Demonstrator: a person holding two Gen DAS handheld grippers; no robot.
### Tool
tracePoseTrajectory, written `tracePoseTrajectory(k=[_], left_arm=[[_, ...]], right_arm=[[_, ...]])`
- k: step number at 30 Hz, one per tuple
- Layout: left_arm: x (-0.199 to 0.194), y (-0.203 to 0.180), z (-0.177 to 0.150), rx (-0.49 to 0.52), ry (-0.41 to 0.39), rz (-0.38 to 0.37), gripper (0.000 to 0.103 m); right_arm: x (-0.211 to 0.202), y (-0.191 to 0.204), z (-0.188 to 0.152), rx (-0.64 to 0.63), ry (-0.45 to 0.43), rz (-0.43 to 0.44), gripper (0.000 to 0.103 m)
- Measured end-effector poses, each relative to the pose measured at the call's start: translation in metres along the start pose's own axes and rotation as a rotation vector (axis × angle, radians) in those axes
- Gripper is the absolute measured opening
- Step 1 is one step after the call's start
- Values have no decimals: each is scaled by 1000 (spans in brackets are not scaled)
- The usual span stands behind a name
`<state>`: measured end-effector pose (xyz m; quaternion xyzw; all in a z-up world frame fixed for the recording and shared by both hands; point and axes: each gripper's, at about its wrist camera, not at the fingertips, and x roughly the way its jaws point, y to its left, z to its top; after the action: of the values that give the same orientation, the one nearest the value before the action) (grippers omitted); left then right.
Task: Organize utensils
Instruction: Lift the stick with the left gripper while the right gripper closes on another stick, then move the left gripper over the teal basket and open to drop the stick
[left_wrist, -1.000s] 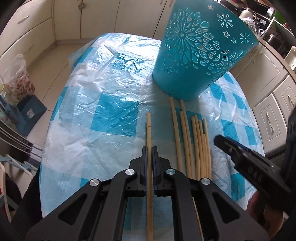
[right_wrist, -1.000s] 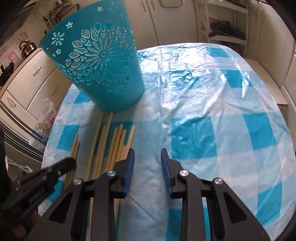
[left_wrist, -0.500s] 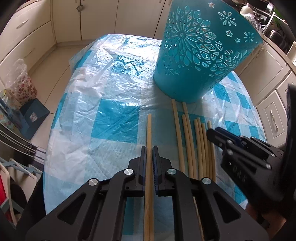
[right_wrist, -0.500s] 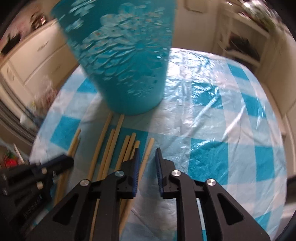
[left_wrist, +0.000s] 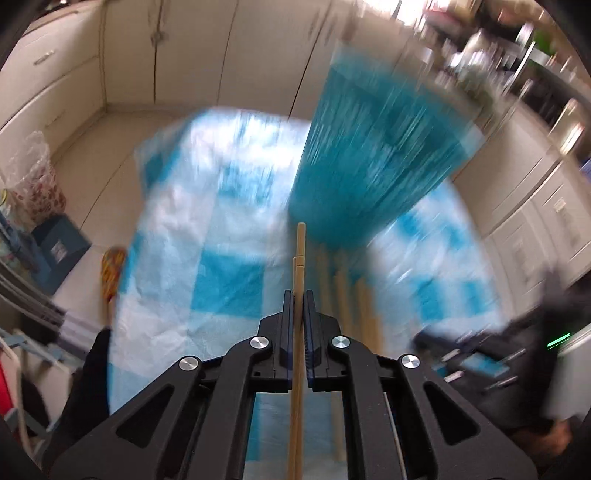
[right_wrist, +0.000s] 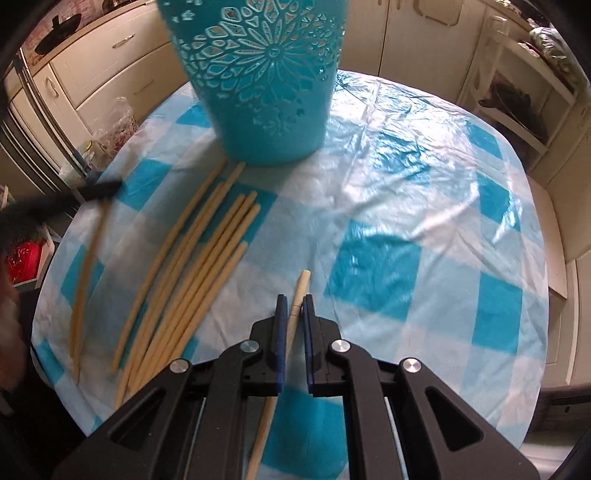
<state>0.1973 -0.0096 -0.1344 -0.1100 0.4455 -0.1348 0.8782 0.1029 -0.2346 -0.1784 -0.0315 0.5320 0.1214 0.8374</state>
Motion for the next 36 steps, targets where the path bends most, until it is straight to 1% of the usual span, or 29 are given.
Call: tracePoseTrajectory(k=[2, 4, 5, 6, 7, 9, 11, 12, 14, 17, 19, 21, 23, 26, 28, 33, 35, 36], left_arm=[[-36, -5, 13, -10, -126, -58, 5], [-65, -16, 30, 2, -241, -87, 5], [-81, -24, 40, 13, -307, -100, 5], [-91, -31, 48, 20, -352, -109, 5], [-101, -39, 58, 29, -406, -117, 5], [-112, -55, 76, 47, -486, -120, 5], [-115, -70, 94, 67, -561, -96, 5], [-113, -74, 103, 68, -567, -93, 5], [-113, -79, 118, 52, -584, -112, 5], [-114, -87, 132, 60, -591, -101, 5], [-110, -81, 134, 40, -568, -106, 5], [-108, -71, 129, 41, -541, -81, 5], [-97, -62, 124, 34, -487, -80, 5], [-87, -53, 118, 34, -461, -72, 5], [-85, -53, 120, 30, -473, -76, 5], [-87, -66, 133, 45, -549, -74, 5], [-85, -74, 137, 69, -572, -46, 5], [-79, -79, 141, 92, -578, -20, 5]], right_arm=[[0, -2, -6, 19, -23, 2, 9], [-1, -6, -13, 43, -45, 8, 9], [2, -2, -7, 49, -47, 7, 9], [2, -2, -10, 57, -51, 11, 9], [2, -4, -11, 59, -55, 14, 9], [1, -7, -10, 63, -60, 20, 9], [-2, -12, -11, 74, -67, 33, 9], [-1, -13, -9, 81, -70, 40, 9], [-1, -15, 5, 92, -73, 51, 9], [0, -16, 7, 97, -73, 65, 9], [-2, -15, 6, 102, -73, 75, 9], [-1, -17, 7, 105, -72, 84, 9], [-1, -16, 9, 105, -73, 85, 9], [0, -15, 10, 105, -75, 86, 11], [-1, -14, 10, 103, -76, 85, 13], [0, -13, 10, 103, -74, 88, 15], [0, -12, 10, 98, -75, 87, 16], [0, -12, 10, 96, -75, 89, 17]])
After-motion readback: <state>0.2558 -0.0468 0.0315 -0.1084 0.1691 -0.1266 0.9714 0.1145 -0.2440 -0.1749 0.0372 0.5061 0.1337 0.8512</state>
